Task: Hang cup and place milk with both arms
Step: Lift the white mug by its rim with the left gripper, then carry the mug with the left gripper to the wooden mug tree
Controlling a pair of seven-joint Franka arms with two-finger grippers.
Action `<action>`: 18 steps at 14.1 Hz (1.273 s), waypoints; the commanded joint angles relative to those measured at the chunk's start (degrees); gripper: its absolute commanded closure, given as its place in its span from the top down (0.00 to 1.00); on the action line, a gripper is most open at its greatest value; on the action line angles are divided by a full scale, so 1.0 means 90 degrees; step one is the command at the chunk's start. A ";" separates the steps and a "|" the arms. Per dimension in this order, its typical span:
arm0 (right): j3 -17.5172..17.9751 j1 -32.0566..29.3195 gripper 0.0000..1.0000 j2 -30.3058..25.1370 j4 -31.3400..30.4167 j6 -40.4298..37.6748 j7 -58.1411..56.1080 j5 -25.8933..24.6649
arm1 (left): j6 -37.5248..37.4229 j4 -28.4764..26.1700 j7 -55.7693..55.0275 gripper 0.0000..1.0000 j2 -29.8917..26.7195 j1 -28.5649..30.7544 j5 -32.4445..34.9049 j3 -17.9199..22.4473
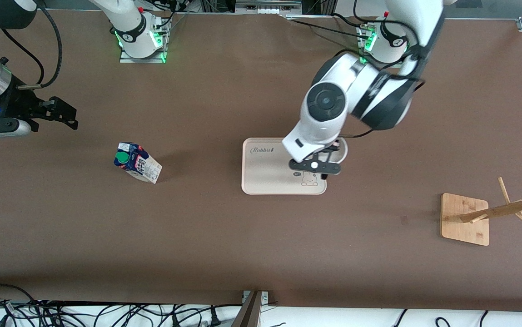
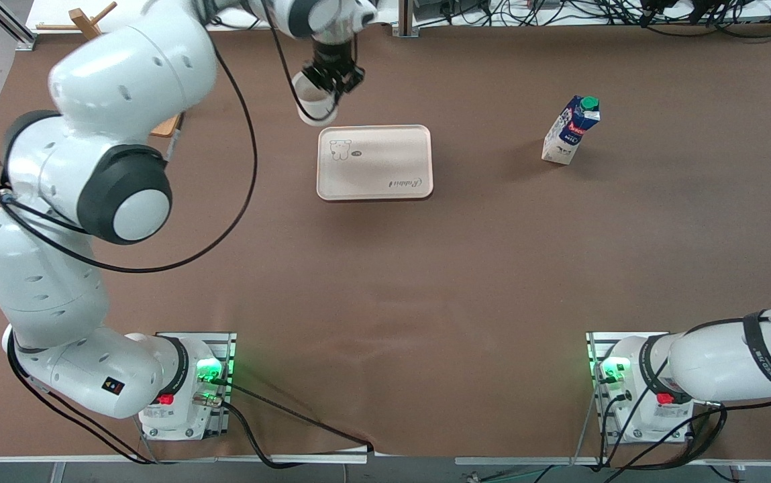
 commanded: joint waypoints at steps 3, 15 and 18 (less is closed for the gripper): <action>0.0006 -0.0041 1.00 0.0045 0.0084 -0.0071 -0.0035 -0.0078 | -0.0381 0.0260 -0.0078 0.00 -0.0396 0.0501 0.0789 0.0322; 0.0026 -0.0022 1.00 0.0035 0.0084 -0.0081 0.0004 -0.0049 | 0.0086 0.0827 0.0857 0.00 -0.0426 0.3352 -0.1504 0.0353; 0.0026 -0.0022 1.00 0.0035 0.0084 -0.0081 0.0004 -0.0039 | 0.0195 0.0827 0.1502 0.00 -0.0338 0.3753 -0.1701 0.0353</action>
